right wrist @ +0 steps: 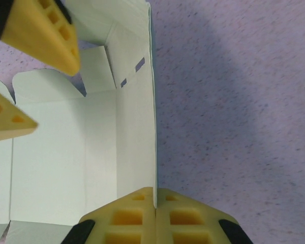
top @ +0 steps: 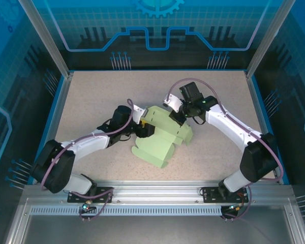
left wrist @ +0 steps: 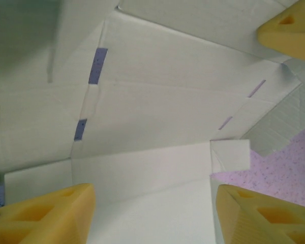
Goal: Fold the paper box
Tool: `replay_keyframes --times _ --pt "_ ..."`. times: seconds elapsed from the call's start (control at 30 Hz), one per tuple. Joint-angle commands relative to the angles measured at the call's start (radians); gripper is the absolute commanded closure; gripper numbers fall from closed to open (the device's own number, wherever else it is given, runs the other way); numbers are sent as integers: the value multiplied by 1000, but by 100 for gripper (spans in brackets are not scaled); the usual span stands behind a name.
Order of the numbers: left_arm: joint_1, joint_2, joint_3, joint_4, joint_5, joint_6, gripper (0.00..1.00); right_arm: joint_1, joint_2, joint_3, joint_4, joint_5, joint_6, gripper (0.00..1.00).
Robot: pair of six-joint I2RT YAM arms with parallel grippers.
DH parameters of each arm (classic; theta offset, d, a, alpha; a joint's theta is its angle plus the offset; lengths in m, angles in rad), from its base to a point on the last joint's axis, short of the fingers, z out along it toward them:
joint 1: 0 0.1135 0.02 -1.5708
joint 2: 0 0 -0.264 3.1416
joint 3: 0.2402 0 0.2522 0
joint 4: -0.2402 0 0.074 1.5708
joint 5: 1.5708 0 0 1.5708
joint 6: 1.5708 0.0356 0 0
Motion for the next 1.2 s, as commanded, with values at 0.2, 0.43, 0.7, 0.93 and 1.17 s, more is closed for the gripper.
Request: replay_keyframes --times 0.2,0.43,0.7,0.93,1.17 --pt "17 94 12 52 -180 96 31 -23 96 50 -71 -76 44 100" --pt "29 167 11 59 -184 93 31 -25 121 73 -73 -68 46 100" --pt "27 170 -18 107 -86 42 39 -28 121 63 -56 -64 55 100" --pt "8 189 6 106 19 21 51 -32 111 53 -32 -57 72 100" --pt "-59 194 -19 137 -1 9 52 -42 107 28 13 -65 110 100"
